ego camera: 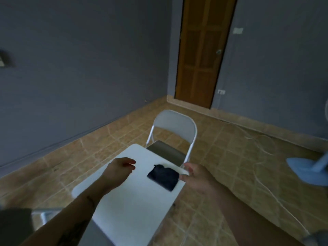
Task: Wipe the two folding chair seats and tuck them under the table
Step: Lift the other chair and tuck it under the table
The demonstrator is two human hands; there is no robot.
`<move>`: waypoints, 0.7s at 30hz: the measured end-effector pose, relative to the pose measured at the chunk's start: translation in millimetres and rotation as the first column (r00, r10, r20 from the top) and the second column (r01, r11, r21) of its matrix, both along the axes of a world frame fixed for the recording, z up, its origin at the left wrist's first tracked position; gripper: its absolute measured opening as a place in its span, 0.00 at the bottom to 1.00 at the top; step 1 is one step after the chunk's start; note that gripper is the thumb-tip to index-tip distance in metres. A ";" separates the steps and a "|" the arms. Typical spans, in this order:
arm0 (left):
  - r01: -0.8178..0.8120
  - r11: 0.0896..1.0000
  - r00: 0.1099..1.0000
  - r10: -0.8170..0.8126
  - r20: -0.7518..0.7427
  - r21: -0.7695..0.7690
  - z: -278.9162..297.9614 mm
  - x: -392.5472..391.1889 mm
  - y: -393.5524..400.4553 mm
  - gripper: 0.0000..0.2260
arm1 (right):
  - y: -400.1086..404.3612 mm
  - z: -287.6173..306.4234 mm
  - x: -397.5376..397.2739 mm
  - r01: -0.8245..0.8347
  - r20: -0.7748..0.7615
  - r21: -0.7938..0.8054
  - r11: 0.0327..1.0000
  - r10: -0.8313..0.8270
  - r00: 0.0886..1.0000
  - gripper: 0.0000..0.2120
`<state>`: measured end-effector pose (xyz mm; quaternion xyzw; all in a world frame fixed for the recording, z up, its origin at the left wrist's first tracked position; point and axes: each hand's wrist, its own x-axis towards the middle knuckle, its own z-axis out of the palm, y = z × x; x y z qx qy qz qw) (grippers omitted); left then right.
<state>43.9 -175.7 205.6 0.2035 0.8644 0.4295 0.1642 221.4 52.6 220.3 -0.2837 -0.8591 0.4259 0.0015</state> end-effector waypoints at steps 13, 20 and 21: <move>0.159 0.987 0.987 -0.159 -0.036 0.009 17.2 -19.4 251.5 0.10 | 202.0 38.2 -23.0 0.080 -0.074 0.078 0.994 -0.075 0.994 0.25; 0.087 0.994 0.995 -0.090 0.038 0.070 -11.9 -121.7 376.2 0.11 | 320.0 43.7 -143.7 -0.011 -0.046 0.140 0.990 0.018 0.999 0.23; 0.075 0.994 0.995 -0.079 0.052 0.079 -15.5 -136.9 393.3 0.11 | 337.2 44.2 -161.3 -0.017 -0.043 0.141 0.990 0.023 0.999 0.23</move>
